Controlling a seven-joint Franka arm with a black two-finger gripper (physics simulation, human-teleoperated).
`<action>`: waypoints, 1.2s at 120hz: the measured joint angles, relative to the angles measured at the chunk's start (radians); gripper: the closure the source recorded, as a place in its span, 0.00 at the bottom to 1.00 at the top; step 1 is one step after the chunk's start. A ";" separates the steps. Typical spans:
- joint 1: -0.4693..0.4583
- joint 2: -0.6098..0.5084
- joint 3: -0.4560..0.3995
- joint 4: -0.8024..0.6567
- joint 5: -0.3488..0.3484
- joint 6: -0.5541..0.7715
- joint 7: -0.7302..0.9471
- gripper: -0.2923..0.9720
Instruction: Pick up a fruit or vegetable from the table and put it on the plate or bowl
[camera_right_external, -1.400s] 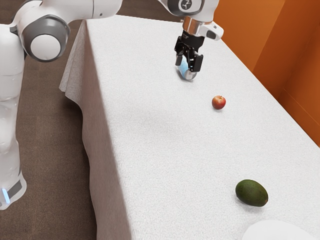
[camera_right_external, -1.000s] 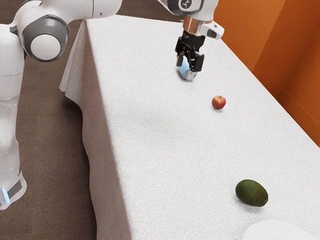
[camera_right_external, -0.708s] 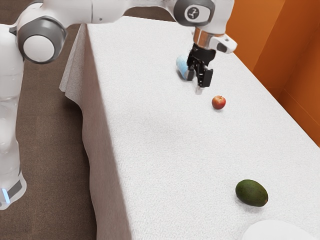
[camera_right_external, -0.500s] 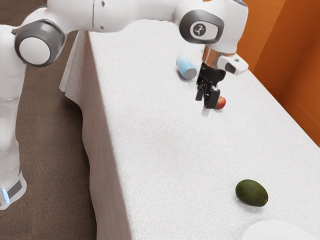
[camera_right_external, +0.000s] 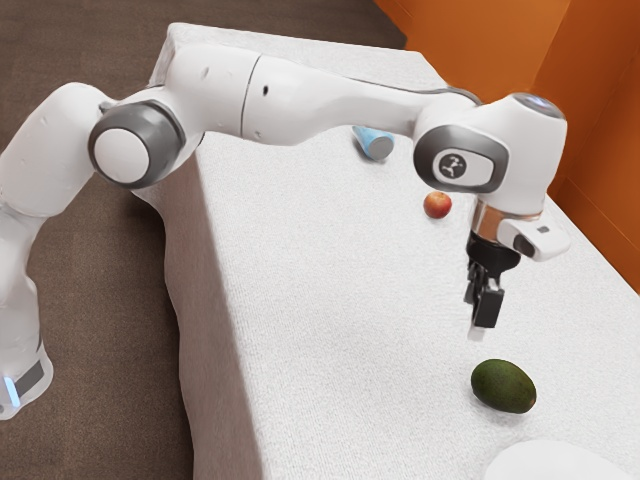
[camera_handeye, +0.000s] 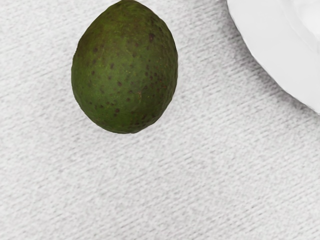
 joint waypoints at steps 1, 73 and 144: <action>-0.004 0.007 0.000 0.005 0.002 0.005 0.000 0.23; -0.052 0.176 0.016 0.100 0.074 0.179 0.042 0.23; -0.046 0.208 0.050 0.100 0.071 0.200 0.077 0.23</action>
